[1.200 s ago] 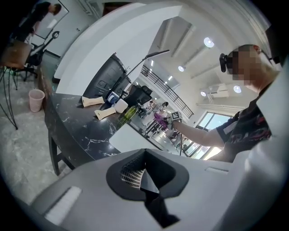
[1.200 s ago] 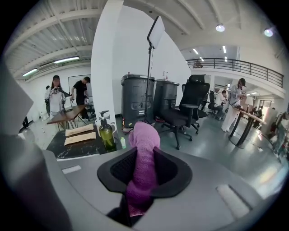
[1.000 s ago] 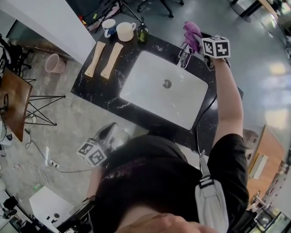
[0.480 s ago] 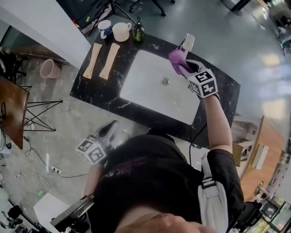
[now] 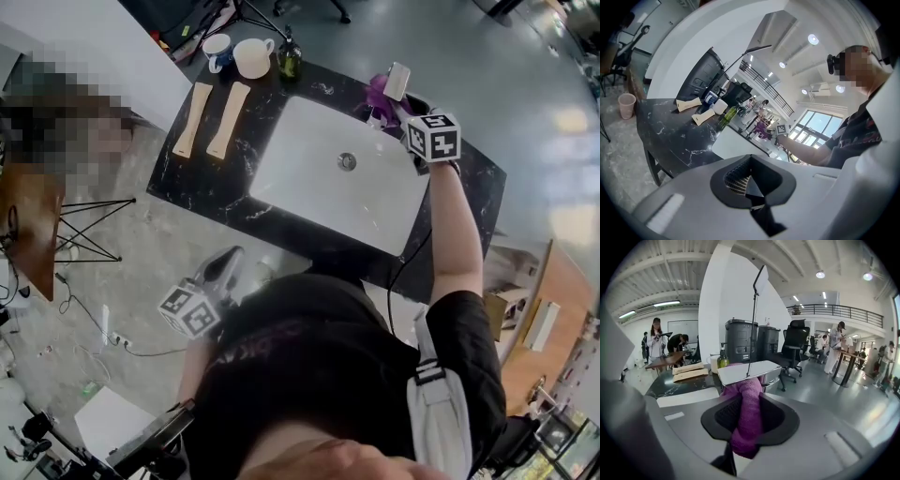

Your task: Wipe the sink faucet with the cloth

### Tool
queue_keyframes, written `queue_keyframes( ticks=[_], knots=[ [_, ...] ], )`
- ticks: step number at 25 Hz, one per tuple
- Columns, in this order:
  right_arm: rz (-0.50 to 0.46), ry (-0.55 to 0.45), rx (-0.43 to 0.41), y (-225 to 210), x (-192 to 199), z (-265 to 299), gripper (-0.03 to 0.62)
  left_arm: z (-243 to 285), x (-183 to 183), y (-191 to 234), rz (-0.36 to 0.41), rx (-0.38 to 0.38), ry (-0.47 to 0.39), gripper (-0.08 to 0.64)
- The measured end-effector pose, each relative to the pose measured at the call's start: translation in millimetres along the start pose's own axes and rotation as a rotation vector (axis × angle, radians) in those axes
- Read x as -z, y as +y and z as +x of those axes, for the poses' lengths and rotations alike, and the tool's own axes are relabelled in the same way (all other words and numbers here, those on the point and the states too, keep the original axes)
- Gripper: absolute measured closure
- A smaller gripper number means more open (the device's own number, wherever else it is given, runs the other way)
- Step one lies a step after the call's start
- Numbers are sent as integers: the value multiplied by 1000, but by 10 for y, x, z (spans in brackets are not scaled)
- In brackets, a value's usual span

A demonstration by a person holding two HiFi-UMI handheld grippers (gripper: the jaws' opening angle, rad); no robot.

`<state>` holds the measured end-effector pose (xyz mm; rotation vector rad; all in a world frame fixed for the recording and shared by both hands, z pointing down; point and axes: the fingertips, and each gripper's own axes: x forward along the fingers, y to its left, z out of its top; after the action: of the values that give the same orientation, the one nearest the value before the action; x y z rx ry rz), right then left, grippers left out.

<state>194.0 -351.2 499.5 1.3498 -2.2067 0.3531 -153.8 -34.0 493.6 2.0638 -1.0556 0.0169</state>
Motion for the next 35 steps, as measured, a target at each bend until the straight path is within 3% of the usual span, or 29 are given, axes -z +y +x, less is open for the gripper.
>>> queue_keyframes(
  ticks=[5,9,12,20,25,32,35],
  knots=[
    [53,-19,-45,292,109,-155,489,19,-7,-46,15,40,11,560],
    [61,-33,-178,826,310,-492,489,31,-23,-44,12,65,14,560],
    [-3,36,-248,1134,630,-579,489,61,-20,-52,10,73,14,560],
    [-56,122,-197,636,846,14,492,156,44,-110,10,21,20,560],
    [138,62,-87,11,650,431,493,184,127,-84,-9,-49,19,560],
    [157,32,-77,-24,646,479,489,172,202,-59,-27,-79,17,560],
    [191,83,-63,-11,742,524,492,166,226,-88,-15,-70,26,560]
  ],
)
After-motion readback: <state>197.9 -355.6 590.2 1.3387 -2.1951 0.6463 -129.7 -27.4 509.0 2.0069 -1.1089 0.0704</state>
